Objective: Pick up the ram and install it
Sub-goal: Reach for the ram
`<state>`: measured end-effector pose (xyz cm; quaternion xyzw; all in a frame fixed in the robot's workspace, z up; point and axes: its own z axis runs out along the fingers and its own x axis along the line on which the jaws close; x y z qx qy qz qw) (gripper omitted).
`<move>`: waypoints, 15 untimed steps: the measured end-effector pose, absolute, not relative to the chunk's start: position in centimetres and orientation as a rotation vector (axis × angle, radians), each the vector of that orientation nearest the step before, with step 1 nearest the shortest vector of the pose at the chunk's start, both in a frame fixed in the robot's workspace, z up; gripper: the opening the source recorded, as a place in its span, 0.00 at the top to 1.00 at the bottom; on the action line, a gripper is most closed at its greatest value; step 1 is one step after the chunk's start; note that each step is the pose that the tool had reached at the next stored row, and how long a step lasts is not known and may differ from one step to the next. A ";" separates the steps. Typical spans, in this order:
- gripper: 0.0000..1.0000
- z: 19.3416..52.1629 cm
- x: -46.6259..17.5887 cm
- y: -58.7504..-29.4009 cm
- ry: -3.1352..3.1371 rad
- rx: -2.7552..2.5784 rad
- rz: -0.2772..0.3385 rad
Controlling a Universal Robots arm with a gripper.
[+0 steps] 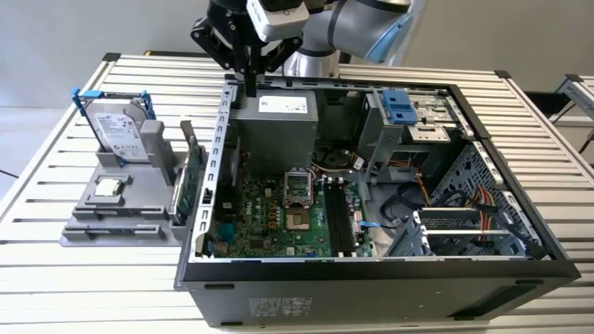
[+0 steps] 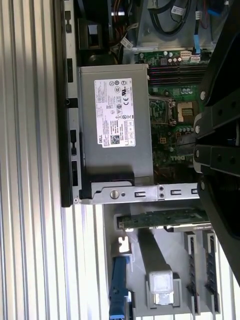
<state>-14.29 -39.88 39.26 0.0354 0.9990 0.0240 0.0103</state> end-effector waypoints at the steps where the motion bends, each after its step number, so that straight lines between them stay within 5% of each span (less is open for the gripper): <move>1: 1.00 39.3 -14.3 -39.9 3.118 0.110 0.075; 15: 1.00 39.3 -14.7 -39.9 3.118 0.110 0.075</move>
